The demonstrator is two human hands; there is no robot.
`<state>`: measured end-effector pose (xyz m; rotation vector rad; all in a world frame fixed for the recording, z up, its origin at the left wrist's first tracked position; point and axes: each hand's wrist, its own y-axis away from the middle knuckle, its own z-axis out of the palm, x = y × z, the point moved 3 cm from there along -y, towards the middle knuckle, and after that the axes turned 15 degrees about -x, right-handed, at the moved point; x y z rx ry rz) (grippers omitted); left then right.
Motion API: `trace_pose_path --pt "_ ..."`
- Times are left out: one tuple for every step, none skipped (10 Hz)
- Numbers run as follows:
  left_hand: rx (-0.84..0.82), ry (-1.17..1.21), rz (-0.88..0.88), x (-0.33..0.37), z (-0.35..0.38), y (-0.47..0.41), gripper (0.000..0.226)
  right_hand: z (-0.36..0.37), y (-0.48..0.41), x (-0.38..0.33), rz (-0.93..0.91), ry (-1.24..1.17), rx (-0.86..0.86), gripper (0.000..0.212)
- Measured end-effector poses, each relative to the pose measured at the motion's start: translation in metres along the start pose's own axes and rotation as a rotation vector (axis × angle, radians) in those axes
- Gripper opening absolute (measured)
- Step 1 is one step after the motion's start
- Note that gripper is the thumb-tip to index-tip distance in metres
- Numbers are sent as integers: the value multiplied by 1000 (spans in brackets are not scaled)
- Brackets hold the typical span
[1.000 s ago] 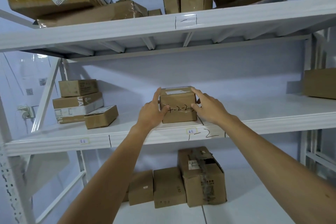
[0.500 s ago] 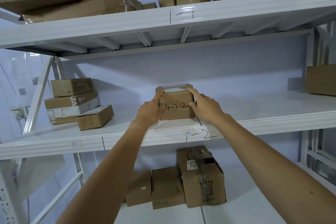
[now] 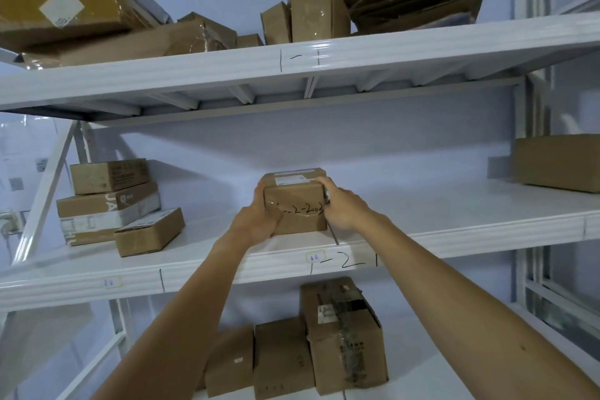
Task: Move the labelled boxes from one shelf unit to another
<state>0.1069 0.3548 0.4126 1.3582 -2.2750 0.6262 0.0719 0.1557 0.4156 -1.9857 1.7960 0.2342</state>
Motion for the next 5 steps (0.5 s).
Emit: trace_pose_path --pt "2 91 -71 -7 13 3 91 -2 3 -4 -7 -28 -8 73" --pt "23 94 -98 -9 21 8 93 -3 8 -5 -8 -30 0 76" --pt "41 78 -93 -10 23 12 94 1 11 3 22 -77 38 83" --pt "81 69 -107 -13 21 22 94 12 20 10 50 -119 65 81" --pt "128 78 -88 -18 27 29 89 10 30 14 37 -166 132 73"
